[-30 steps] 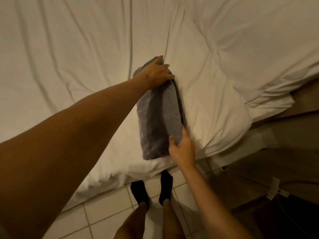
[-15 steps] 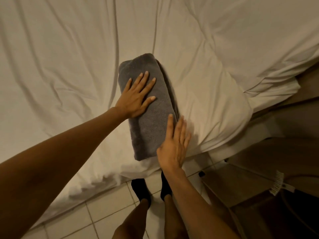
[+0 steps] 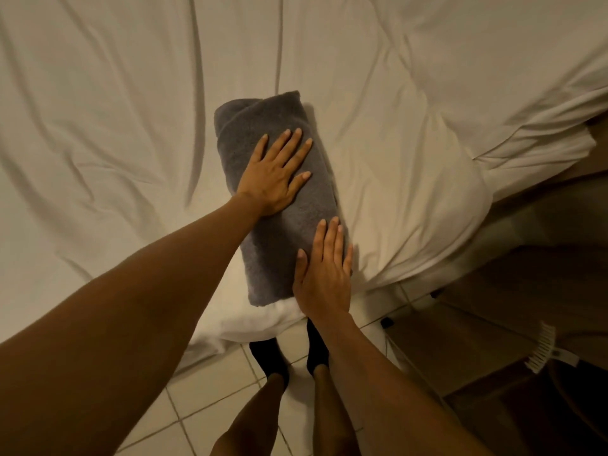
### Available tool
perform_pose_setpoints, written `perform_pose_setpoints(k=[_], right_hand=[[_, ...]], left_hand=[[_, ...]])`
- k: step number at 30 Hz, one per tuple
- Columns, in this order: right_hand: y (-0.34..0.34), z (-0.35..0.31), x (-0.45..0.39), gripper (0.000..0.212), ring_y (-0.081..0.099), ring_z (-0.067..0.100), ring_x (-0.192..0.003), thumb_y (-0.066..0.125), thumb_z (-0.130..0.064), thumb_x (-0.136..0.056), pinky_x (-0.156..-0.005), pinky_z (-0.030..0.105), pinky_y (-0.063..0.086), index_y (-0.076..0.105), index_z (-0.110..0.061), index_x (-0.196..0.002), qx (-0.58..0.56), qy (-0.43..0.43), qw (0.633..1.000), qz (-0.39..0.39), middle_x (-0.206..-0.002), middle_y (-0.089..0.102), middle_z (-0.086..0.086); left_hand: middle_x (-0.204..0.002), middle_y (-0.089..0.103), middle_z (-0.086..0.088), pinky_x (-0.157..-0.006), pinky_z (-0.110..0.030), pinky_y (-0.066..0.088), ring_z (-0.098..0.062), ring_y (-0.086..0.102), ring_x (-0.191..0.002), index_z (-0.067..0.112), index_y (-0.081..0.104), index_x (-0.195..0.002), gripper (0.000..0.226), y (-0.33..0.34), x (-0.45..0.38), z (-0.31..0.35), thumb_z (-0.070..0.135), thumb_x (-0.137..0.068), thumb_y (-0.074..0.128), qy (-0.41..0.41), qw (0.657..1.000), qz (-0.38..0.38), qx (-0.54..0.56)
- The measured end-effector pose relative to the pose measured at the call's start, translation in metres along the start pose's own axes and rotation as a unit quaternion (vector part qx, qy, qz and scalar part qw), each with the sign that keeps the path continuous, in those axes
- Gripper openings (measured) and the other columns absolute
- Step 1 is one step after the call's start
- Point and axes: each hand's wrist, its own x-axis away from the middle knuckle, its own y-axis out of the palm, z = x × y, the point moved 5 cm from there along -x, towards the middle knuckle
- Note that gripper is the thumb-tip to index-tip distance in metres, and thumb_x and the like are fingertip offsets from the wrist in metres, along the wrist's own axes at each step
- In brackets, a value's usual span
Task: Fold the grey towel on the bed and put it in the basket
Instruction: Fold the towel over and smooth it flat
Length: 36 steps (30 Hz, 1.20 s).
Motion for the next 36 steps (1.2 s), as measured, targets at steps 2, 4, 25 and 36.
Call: perform_pose_setpoints(k=[2, 4, 25, 36], right_hand=[[0.003, -0.002, -0.003, 0.062, 0.017, 0.026, -0.144, 0.026, -0.040, -0.098, -0.115, 0.037, -0.004, 0.022, -0.005, -0.148, -0.003, -0.001, 1.000, 0.004, -0.156, 0.018, 0.015], [0.005, -0.003, -0.005, 0.061, 0.017, 0.026, -0.144, 0.025, -0.039, -0.097, -0.115, 0.039, 0.003, 0.023, -0.005, -0.148, -0.008, -0.002, 1.000, 0.003, -0.156, 0.018, 0.015], [-0.009, 0.028, 0.004, 0.097, 0.015, 0.024, -0.144, 0.049, -0.062, -0.082, -0.115, 0.043, 0.014, 0.007, -0.005, -0.150, 0.201, -0.345, 0.914, -0.079, -0.156, 0.013, 0.015], [0.008, 0.028, -0.001, 0.099, 0.014, 0.026, -0.143, 0.062, -0.022, -0.079, -0.116, 0.042, 0.008, -0.007, -0.002, -0.148, 0.250, -0.341, 0.906, -0.026, -0.155, 0.018, 0.016]], left_hand=[[-0.161, 0.001, -0.001, -0.119, -0.046, -0.004, -0.018, -0.001, -0.148, 0.024, 0.002, -0.153, 0.061, 0.003, -0.002, -0.003, 0.050, -0.099, 0.014, 0.001, 1.000, 0.001, -0.002], [-0.161, 0.001, 0.000, -0.119, -0.045, -0.004, -0.017, -0.001, -0.148, 0.024, 0.002, -0.153, 0.061, 0.004, -0.003, -0.005, 0.050, -0.099, 0.014, 0.000, 1.000, -0.001, -0.006], [-0.159, 0.005, -0.012, -0.115, -0.041, 0.012, -0.024, 0.004, -0.146, 0.008, 0.010, -0.152, 0.077, 0.028, 0.192, 0.060, 0.058, -0.094, 0.022, -0.142, 0.975, 0.020, 0.168], [-0.152, 0.026, -0.024, -0.113, -0.054, 0.018, -0.036, 0.025, -0.142, 0.012, 0.015, -0.150, 0.061, 0.053, 0.175, 0.080, 0.021, -0.092, 0.033, -0.164, 0.977, 0.133, 0.027]])
